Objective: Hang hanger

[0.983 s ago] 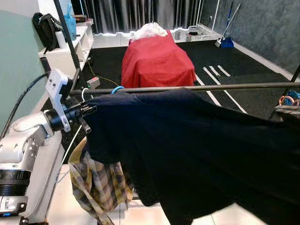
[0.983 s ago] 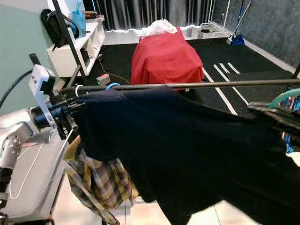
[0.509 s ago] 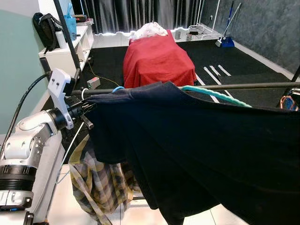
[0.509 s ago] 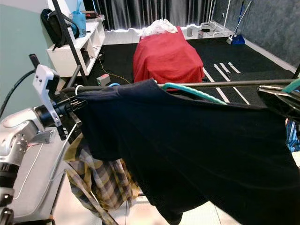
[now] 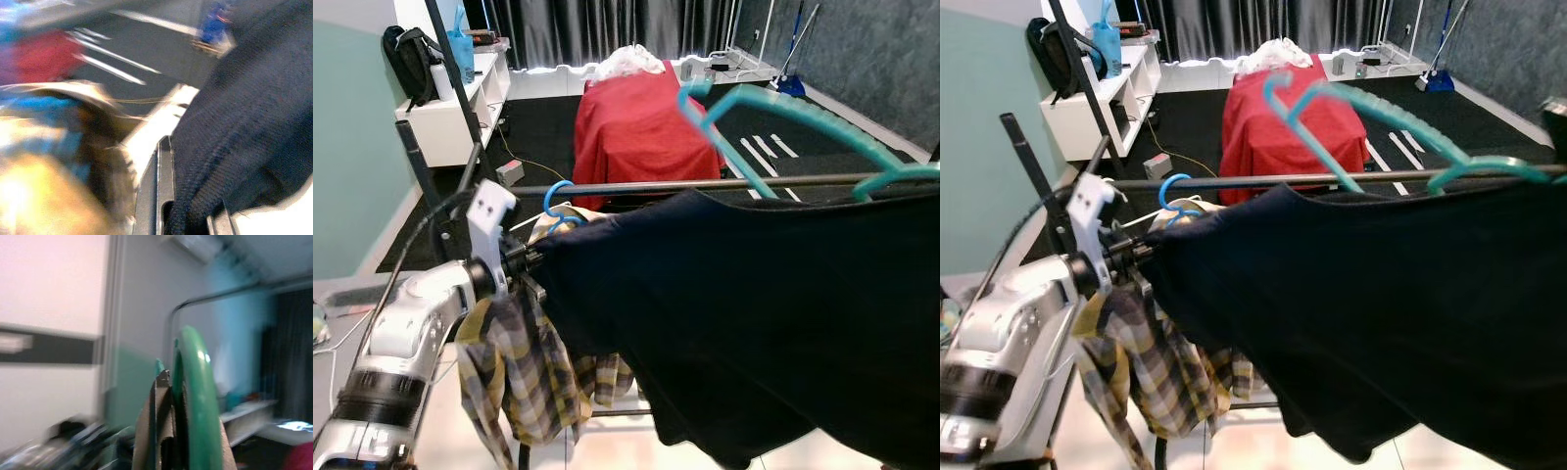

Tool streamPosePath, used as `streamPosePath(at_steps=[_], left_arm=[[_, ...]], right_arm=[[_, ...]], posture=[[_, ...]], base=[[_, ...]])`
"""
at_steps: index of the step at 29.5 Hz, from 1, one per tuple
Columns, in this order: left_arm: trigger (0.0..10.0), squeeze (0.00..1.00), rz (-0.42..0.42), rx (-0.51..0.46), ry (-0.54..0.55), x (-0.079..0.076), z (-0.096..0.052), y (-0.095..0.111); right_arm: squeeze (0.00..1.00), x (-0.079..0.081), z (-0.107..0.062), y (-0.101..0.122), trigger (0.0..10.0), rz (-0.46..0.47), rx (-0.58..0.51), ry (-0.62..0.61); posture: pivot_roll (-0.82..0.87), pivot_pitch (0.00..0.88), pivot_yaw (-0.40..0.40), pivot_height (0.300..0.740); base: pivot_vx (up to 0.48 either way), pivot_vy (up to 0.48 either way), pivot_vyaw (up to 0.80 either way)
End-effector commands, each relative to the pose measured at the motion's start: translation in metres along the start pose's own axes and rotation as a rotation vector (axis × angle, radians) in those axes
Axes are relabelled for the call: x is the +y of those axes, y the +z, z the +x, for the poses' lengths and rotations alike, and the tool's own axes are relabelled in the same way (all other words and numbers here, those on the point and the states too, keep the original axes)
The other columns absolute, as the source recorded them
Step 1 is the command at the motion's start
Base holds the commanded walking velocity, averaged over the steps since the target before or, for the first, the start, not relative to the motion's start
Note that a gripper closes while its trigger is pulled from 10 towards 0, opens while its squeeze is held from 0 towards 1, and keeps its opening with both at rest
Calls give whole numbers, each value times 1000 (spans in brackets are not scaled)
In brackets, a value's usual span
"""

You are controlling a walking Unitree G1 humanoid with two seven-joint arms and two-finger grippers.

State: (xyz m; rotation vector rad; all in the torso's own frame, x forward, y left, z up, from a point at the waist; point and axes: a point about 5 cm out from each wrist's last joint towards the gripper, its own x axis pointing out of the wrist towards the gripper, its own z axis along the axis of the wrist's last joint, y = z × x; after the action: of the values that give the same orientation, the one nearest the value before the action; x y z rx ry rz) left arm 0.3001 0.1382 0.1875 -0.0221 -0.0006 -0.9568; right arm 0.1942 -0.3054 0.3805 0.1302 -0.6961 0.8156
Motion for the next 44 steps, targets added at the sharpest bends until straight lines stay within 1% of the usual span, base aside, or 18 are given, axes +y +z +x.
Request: streamPosePath(at_steps=[1, 2, 5, 9, 13, 16, 17, 19, 20, 21, 24, 25, 26, 29, 30, 31, 36, 44], left_arm=[[2078, 0, -36, -104, -222, -39, 15, 19], [3176, 0, -54, -173, -303, -55, 23, 29], [3373, 0, -65, -212, -343, -64, 28, 36], [3961, 0, -114, -389, -481, -92, 53, 66], [3490, 0, -120, -432, -510, -99, 64, 78], [3098, 0, -125, -436, -515, -99, 62, 80], [3373, 0, -114, -406, -443, -88, 54, 73], [3373, 0, -103, -383, -388, -79, 49, 69], [2824, 0, -92, -335, -270, -62, 41, 58], [4980, 0, -80, -282, -141, -44, 32, 47], [4980, 0, -74, -251, -64, -34, 26, 40], [10000, 0, -75, -216, 77, -20, 17, 30], [10000, 0, -75, -216, 77, -20, 17, 30], [10000, 0, -101, -168, 295, -3, 4, 15], [10000, 0, -116, -136, 378, 2, 0, 7], [10000, 0, -113, -94, 439, 4, -3, -1], [10000, 0, -161, -29, 582, 5, -21, -29], [10000, 0, -159, -7, 665, 6, -33, -43]], right_arm=[[0, -12, 10, -22, 0, -73, 57, -135], [0, -15, 20, -41, 0, -69, 70, -185], [0, -15, 27, -52, 0, -60, 69, -213], [0, 5, 55, -124, 0, -45, 202, -222], [0, 23, 70, -153, 0, 1, 224, -172], [0, 23, 77, -151, 0, 26, 153, -199], [0, 13, 76, -125, 0, 88, 8, -225], [0, 9, 73, -109, 0, 122, -67, -228], [0, 9, 63, -100, 0, 109, -55, -187], [0, 12, 53, -98, 0, 79, 1, -152], [0, 15, 48, -101, 0, 55, 58, -130], [0, 17, 39, -107, 0, 60, 108, -151], [0, 17, 39, -107, 0, 60, 108, -151], [0, 22, 26, -125, 0, 79, 196, -201], [0, 25, 21, -135, 4039, 88, 239, -222], [0, 29, 17, -146, 10000, 91, 292, -231], [0, 31, -15, -192, 10000, 94, 535, -336], [0, 25, -40, -214, 10000, 120, 644, -456]], posture=[[-164, 0, 58, 740], [-164, 0, 56, 740], [-163, 0, 55, 740], [-148, 0, 45, 740], [-152, 0, 48, 740], [-152, 0, 51, 740], [-153, 0, 50, 740], [-153, 0, 50, 740], [-152, 0, 48, 740], [-153, 0, 50, 740], [-152, 0, 50, 740], [-148, 0, 48, 740], [-148, 0, 48, 740], [-142, 0, 52, 740], [-142, 0, 53, 740], [-140, 0, 55, 740], [-128, 0, 52, 740], [-111, 0, 47, 740]], base=[[0, 0, 0], [0, 0, 0], [0, 0, 0], [0, 0, 0], [0, 0, 0], [0, 0, 0], [0, 0, 0], [0, 0, 0], [0, 0, 0], [0, 0, 0], [0, 0, 0], [0, 0, 0], [0, 0, 0], [0, 0, 0], [0, 0, 0], [0, 0, 0], [0, 0, 0], [-268, 0, 0]])
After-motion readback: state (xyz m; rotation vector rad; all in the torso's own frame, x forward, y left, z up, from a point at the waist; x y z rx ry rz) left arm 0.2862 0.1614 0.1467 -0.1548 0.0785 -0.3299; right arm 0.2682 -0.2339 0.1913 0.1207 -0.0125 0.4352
